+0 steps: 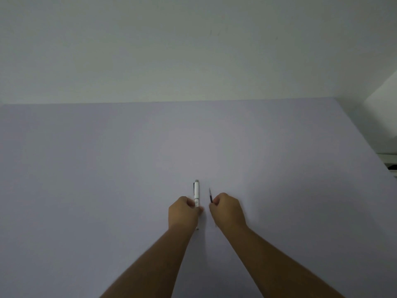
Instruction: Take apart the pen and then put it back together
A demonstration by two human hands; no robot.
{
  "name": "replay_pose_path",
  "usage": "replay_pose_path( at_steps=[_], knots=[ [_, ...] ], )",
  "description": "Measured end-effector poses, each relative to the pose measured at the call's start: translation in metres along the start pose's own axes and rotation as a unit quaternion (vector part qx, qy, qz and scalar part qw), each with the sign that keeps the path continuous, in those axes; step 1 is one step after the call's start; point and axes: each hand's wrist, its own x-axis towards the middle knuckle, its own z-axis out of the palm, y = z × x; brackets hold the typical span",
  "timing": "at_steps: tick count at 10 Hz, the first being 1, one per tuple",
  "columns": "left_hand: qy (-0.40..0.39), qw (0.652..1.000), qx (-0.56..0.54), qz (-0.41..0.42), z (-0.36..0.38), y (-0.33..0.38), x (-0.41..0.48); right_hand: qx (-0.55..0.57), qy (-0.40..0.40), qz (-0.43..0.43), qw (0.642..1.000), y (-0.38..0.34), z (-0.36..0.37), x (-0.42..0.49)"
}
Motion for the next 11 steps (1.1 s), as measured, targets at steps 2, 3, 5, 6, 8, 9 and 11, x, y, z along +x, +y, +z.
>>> replay_pose_path(
  at_steps=[2,3,5,6,8,9,11],
  knots=[
    [0.001,1.000,0.017,-0.007,0.0004,-0.0024,0.0005,0.015,0.001,-0.003,1.000,0.0000,0.0026,-0.0003],
    [-0.001,1.000,0.024,-0.006,0.0012,-0.0018,0.0008,0.016,0.002,-0.001,1.000,-0.0004,0.0032,0.0000],
    [-0.003,0.999,0.037,-0.005,0.0019,-0.0027,0.0022,0.020,0.004,-0.004,1.000,0.0008,0.0057,0.0000],
    [-0.003,0.999,0.036,0.000,0.0018,-0.0030,0.0024,0.022,0.006,-0.003,1.000,0.0012,0.0067,0.0003],
    [-0.001,0.999,0.036,-0.003,-0.0009,-0.0044,0.0019,0.029,0.010,-0.005,1.000,0.0029,0.0070,0.0007],
    [-0.002,0.999,0.036,0.000,-0.0032,-0.0048,0.0015,0.032,0.005,-0.002,0.999,0.0031,0.0056,-0.0002],
    [-0.010,0.999,0.035,-0.003,-0.0062,-0.0059,-0.0030,0.051,0.019,0.008,0.998,0.0068,0.0016,-0.0028]
  ],
)
